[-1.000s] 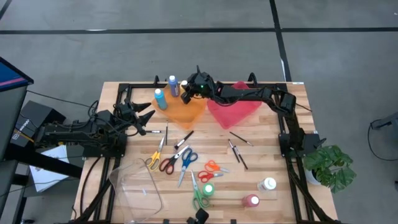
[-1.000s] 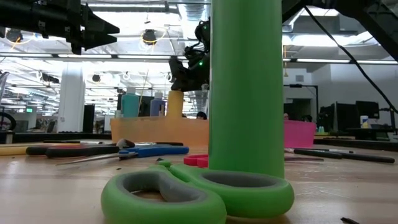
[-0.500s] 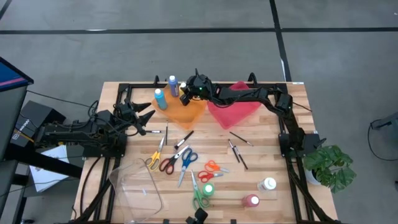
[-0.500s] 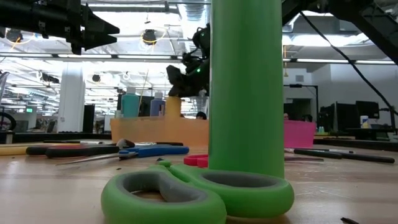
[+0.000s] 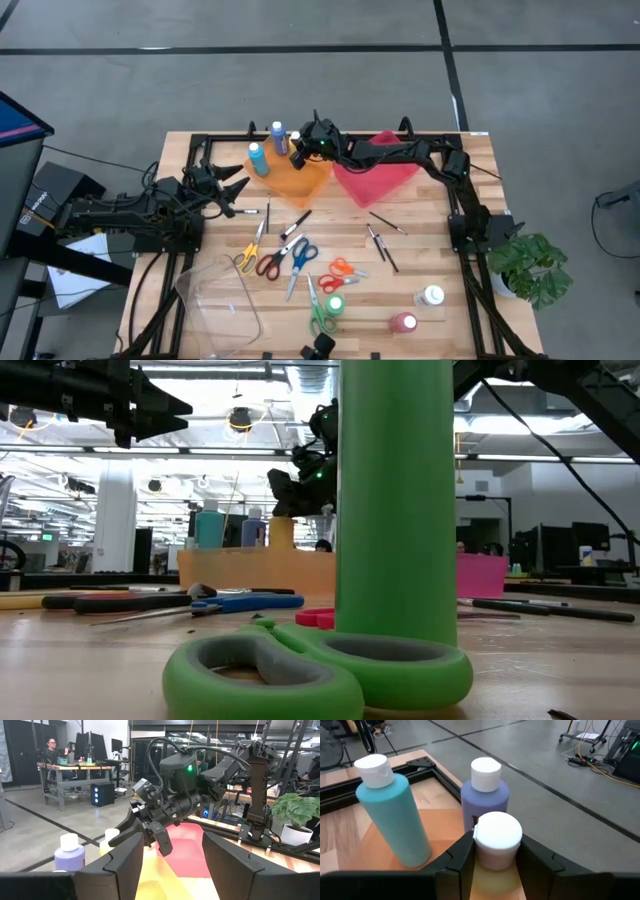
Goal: Pick & Place Paint Supplies
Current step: Put the yellow paint bottle into the orange bin
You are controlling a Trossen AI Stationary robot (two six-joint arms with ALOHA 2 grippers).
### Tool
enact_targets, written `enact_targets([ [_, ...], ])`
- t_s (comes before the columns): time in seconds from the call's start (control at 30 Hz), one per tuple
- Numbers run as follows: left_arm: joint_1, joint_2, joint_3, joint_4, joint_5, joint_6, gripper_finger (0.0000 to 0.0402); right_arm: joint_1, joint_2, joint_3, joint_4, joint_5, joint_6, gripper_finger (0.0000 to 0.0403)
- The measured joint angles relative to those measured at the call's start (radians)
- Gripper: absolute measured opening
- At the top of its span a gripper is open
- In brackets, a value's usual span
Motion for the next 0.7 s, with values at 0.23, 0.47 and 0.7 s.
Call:
enact_targets([
  [0.23,0.0,0.0,0.0,0.0,0.0,0.0,0.02,0.0,0.004,0.0,-0.001,-0.006,0.002,0.015],
  [0.47,0.0,0.0,0.0,0.0,0.0,0.0,0.02,0.002,0.003,0.0,-0.006,-0.006,0.0,0.0222],
  [0.7,0.0,0.0,0.0,-0.001,0.0,0.0,0.02,0.026,-0.037,0.024,-0.06,-0.011,-0.026,0.0277],
])
